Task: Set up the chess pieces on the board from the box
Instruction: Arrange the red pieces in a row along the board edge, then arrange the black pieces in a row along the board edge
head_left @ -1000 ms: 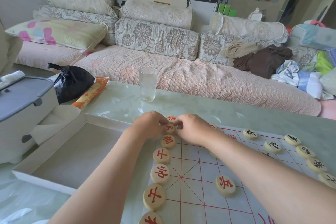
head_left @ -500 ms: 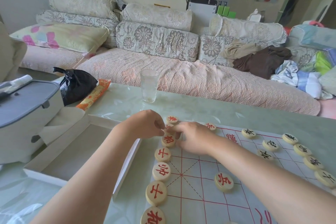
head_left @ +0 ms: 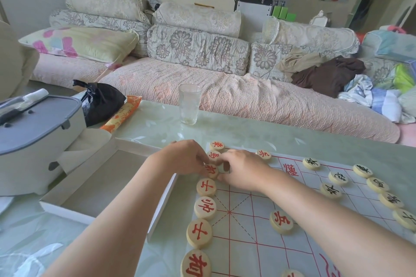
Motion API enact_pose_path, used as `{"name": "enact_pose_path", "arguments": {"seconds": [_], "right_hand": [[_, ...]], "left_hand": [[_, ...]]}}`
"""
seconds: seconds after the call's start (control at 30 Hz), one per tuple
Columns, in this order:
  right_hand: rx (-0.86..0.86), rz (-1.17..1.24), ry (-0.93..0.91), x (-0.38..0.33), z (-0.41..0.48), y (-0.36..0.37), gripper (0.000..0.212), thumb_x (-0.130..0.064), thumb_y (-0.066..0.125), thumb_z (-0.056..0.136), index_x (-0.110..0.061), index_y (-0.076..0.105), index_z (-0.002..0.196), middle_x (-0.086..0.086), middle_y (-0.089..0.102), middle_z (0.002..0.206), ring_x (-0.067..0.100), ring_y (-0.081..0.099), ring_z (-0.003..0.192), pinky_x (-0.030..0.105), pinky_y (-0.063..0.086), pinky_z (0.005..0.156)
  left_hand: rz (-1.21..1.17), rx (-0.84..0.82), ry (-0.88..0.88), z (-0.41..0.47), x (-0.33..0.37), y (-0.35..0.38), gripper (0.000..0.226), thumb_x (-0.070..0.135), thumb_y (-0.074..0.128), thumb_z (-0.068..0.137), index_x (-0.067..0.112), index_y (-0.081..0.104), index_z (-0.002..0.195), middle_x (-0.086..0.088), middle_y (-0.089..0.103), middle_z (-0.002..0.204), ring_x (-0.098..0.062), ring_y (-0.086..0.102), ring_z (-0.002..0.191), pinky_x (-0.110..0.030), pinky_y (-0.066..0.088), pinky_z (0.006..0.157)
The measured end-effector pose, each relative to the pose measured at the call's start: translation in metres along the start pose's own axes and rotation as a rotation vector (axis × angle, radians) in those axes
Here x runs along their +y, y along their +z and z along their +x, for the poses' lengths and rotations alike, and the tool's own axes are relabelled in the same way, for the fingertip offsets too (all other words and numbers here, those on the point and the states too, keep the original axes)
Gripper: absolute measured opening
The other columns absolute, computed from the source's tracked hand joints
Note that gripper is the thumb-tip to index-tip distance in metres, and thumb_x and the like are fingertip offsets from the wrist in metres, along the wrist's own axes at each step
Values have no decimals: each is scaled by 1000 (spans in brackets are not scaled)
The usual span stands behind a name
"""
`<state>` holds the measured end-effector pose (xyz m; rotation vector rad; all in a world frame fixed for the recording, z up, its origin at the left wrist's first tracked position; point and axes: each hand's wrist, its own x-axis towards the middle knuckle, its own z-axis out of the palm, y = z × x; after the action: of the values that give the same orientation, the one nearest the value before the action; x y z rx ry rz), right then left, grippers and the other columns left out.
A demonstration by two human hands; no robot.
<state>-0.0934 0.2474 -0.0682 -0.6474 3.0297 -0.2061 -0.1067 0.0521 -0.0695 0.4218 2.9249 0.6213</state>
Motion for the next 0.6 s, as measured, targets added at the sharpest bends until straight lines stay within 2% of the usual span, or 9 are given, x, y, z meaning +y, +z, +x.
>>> {"name": "enact_pose_path", "arguments": {"seconds": [0.07, 0.23, 0.4, 0.6], "right_hand": [[5, 3, 6, 0, -1, 2, 41, -49, 63, 87, -37, 59, 127, -9, 59, 117, 17, 56, 111, 31, 42, 79], [49, 8, 48, 1, -1, 6, 39, -57, 62, 86, -34, 62, 118, -9, 62, 109, 16, 58, 104, 30, 39, 74], [45, 19, 74, 2, 0, 12, 41, -60, 61, 85, -34, 62, 116, -9, 61, 106, 17, 58, 104, 31, 41, 73], [27, 17, 89, 1, 1, 12, 44, -59, 62, 85, -32, 61, 119, -8, 62, 110, 17, 58, 106, 32, 45, 77]], "left_hand": [[-4, -8, 13, 0, 2, 1, 34, 46, 75, 74, 42, 69, 107, 20, 68, 94, -3, 58, 91, -20, 37, 81], [-98, 2, 9, 2, -1, 3, 35, 36, 80, 71, 35, 70, 105, 18, 69, 92, -4, 62, 87, -21, 49, 82], [-85, 6, -10, 4, -4, 4, 30, 40, 80, 69, 37, 71, 97, 20, 69, 89, -1, 62, 85, -19, 48, 79], [-52, -16, -13, 5, -3, 3, 33, 43, 79, 70, 37, 70, 101, 19, 68, 93, -4, 63, 88, -24, 51, 85]]}}
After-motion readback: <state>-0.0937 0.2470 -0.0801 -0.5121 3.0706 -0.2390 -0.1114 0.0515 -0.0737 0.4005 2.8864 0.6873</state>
